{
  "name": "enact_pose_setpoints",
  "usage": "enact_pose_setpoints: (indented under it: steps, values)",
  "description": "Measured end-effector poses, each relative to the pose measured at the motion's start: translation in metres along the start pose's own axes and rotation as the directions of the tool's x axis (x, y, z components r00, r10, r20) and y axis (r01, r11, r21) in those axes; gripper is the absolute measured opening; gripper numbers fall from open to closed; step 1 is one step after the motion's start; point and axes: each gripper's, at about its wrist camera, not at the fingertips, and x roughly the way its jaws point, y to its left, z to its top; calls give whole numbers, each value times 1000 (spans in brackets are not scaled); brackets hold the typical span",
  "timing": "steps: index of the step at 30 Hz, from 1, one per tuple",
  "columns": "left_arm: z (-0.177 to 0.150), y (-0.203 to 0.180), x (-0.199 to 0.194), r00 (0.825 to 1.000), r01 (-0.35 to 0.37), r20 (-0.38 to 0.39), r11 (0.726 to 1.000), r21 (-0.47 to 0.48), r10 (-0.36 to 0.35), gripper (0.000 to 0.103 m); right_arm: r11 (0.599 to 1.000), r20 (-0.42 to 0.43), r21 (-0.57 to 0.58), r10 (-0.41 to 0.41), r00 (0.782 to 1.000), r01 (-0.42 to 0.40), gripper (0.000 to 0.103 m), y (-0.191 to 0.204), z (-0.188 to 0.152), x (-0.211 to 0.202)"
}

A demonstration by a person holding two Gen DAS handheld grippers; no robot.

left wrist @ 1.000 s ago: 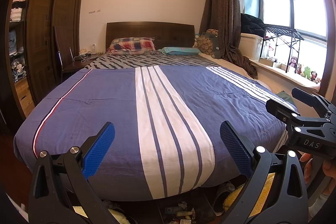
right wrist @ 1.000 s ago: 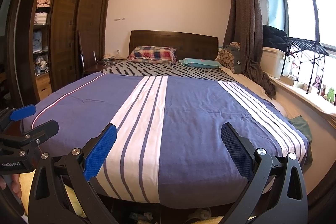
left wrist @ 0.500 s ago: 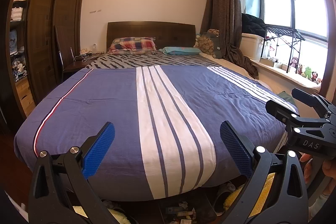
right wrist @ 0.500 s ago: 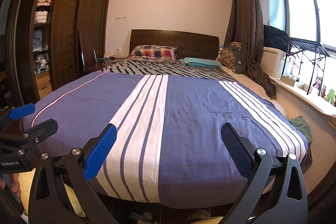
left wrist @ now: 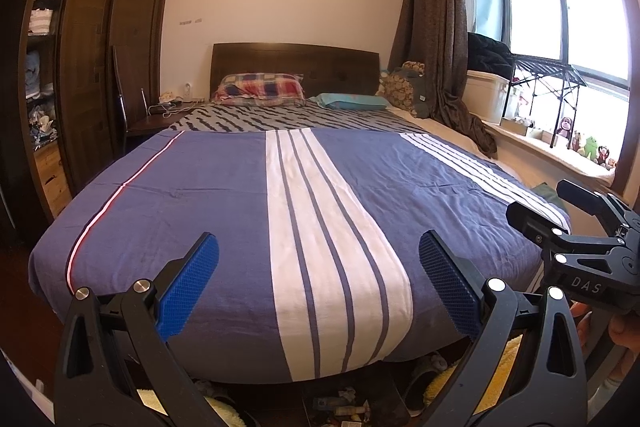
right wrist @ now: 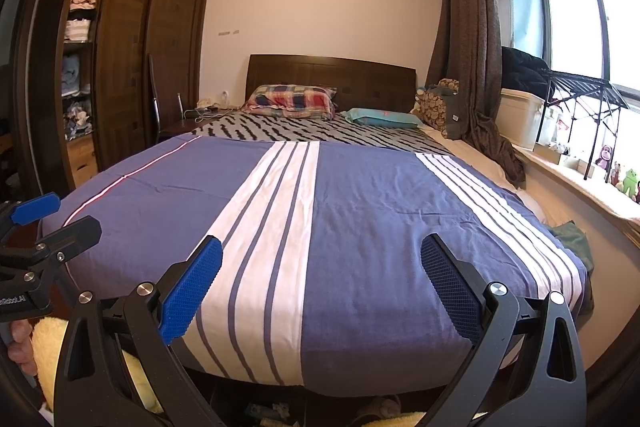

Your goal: Collect trash

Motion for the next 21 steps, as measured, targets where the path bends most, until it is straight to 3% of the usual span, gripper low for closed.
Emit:
enact_pose_setpoints:
  steps: [8, 18, 21]
  values:
    - [-2, 6, -5, 999, -14, 33, 1000, -19, 14, 95, 1000, -2, 3, -5, 1000, 5, 100, -1, -1, 2]
    - [1, 3, -5, 995, -100, 21, 995, 7, 100, 95, 1000, -9, -1, -5, 1000, 5, 100, 1, -3, 4]
    - [0, 6, -5, 995, -97, 14, 995, 1, 97, 95, 1000, -11, 0, -7, 1000, 7, 100, 1, -3, 4]
